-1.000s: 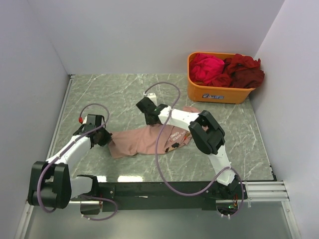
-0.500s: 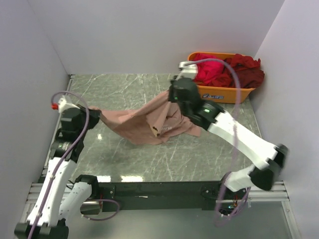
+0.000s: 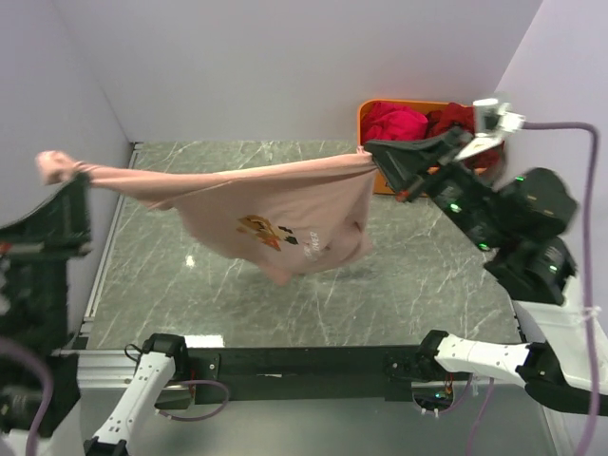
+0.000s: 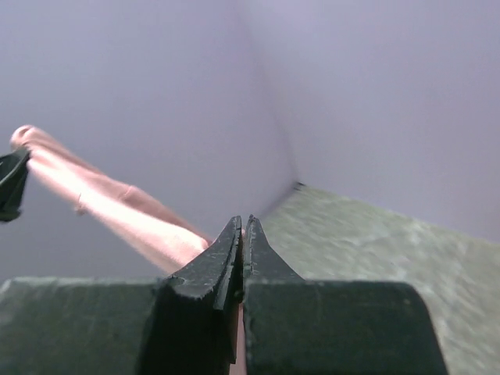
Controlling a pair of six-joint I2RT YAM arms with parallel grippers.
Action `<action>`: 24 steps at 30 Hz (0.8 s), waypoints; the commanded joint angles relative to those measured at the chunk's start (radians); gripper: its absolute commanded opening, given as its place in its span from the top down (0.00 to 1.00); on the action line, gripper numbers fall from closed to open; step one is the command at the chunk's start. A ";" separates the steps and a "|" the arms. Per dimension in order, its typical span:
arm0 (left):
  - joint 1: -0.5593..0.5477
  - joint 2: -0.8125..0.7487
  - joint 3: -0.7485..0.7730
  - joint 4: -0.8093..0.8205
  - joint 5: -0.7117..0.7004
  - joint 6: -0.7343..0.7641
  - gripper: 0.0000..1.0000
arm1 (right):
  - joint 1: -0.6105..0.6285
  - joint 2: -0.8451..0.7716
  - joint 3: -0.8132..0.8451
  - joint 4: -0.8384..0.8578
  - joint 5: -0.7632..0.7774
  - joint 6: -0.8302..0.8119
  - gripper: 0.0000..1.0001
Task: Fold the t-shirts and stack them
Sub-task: Flatten the tshirt out
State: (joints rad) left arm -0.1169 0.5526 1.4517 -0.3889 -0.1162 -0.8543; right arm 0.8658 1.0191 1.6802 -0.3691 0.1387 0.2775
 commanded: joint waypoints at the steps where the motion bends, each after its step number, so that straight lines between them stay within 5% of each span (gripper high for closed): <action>1: 0.017 -0.029 0.093 0.077 0.029 0.069 0.99 | 0.018 -0.040 0.087 -0.010 -0.171 -0.032 1.00; 5: 0.051 -0.005 0.196 0.058 0.047 0.116 0.99 | 0.018 -0.073 0.108 -0.002 -0.244 -0.037 1.00; 10: 0.074 0.078 0.217 0.079 0.046 0.141 0.99 | 0.019 -0.064 0.076 0.021 -0.104 -0.024 1.00; 16: 0.074 0.405 0.170 0.070 -0.153 0.198 0.99 | 0.012 0.110 0.050 -0.019 0.339 -0.015 1.00; 19: 0.077 0.630 0.171 0.100 -0.272 0.265 0.99 | -0.078 0.258 0.050 -0.066 0.345 0.070 1.00; 21: 0.094 0.749 0.176 0.149 -0.216 0.322 0.99 | -0.137 0.363 0.017 -0.036 0.277 0.109 1.00; 22: 0.111 0.859 0.176 0.169 -0.186 0.337 0.93 | -0.178 0.395 -0.038 0.029 0.241 0.129 0.99; 24: 0.114 0.969 0.212 0.183 -0.140 0.357 0.61 | -0.200 0.508 -0.066 0.071 0.104 0.143 0.91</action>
State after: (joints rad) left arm -0.0254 1.3937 1.6562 -0.2142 -0.2520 -0.5842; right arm 0.7151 1.4082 1.6791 -0.3283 0.3202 0.3599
